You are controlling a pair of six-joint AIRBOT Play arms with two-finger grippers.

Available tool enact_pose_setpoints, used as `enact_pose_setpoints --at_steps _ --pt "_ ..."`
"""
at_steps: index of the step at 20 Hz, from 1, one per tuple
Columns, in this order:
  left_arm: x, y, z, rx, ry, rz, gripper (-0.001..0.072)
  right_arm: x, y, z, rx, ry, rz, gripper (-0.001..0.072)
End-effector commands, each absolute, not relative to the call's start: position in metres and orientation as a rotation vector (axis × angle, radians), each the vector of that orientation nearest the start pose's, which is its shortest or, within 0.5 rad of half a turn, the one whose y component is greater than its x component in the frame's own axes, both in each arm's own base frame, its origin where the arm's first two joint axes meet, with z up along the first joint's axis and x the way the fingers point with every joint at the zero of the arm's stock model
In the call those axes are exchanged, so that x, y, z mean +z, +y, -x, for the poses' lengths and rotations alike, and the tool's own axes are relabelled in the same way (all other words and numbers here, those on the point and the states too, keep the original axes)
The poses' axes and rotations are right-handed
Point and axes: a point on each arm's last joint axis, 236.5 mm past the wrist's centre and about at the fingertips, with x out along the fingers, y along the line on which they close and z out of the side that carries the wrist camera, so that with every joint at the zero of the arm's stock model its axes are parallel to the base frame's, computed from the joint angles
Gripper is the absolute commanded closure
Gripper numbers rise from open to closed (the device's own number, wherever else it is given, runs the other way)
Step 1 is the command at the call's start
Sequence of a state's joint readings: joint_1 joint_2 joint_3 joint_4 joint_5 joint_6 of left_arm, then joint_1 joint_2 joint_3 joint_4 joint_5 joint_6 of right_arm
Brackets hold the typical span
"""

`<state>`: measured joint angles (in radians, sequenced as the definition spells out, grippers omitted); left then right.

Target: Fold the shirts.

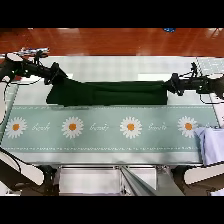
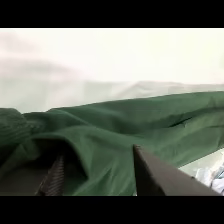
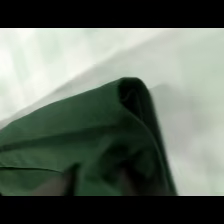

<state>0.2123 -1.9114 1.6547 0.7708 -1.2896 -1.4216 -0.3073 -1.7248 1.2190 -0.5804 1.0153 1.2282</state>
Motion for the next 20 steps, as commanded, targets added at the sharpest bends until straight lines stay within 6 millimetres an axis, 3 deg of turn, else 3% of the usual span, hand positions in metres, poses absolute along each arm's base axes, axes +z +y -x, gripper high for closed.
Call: enact_pose_setpoints --at_steps 1,2,4,5,6,8,9,11,13,16,18,20 --pt "-0.033 -0.047 -0.492 -0.386 1.391 0.728 0.0201 -0.051 0.025 -0.476 0.288 1.154 -0.97 0.0296" --pt "-0.029 -0.025 -0.485 -0.317 1.429 0.682 0.0202 -0.035 0.02 -0.469 0.333 1.175 -0.956 0.0301" --pt "-0.008 0.028 -0.478 -0.162 1.406 0.558 0.0202 -0.009 -0.012 -0.448 0.319 1.238 -0.899 0.0301" --pt "0.014 0.047 -0.477 -0.124 1.345 0.513 0.0202 0.008 -0.036 -0.438 0.284 1.234 -0.861 0.0301" --pt "0.038 0.054 -0.477 -0.153 1.281 0.459 0.0202 0.025 -0.059 -0.433 0.236 1.187 -0.831 0.0301" --pt "0.09 0.044 -0.476 -0.208 1.145 0.454 0.0202 0.056 -0.105 -0.42 0.107 1.082 -0.756 0.0301" --pt "0.116 0.026 -0.472 -0.272 1.075 0.467 0.0202 0.064 -0.121 -0.411 0.04 1.043 -0.728 0.0301" --pt "0.136 -0.005 -0.45 -0.334 1.001 0.4 0.0202 0.058 -0.137 -0.396 -0.072 0.994 -0.726 0.0301" --pt "0.127 -0.038 -0.417 -0.362 0.971 0.362 0.0202 0.031 -0.131 -0.387 -0.119 0.98 -0.775 0.0301" --pt "0.08 -0.089 -0.369 -0.401 0.999 0.35 0.0202 -0.023 -0.095 -0.384 -0.098 1.016 -0.898 0.0301" --pt "0.049 -0.119 -0.345 -0.445 1.052 0.334 0.0202 -0.051 -0.071 -0.389 -0.064 1.081 -0.945 0.03" --pt "0.03 -0.143 -0.329 -0.5 1.115 0.309 0.0202 -0.071 -0.047 -0.402 -0.007 1.106 -0.996 0.03"
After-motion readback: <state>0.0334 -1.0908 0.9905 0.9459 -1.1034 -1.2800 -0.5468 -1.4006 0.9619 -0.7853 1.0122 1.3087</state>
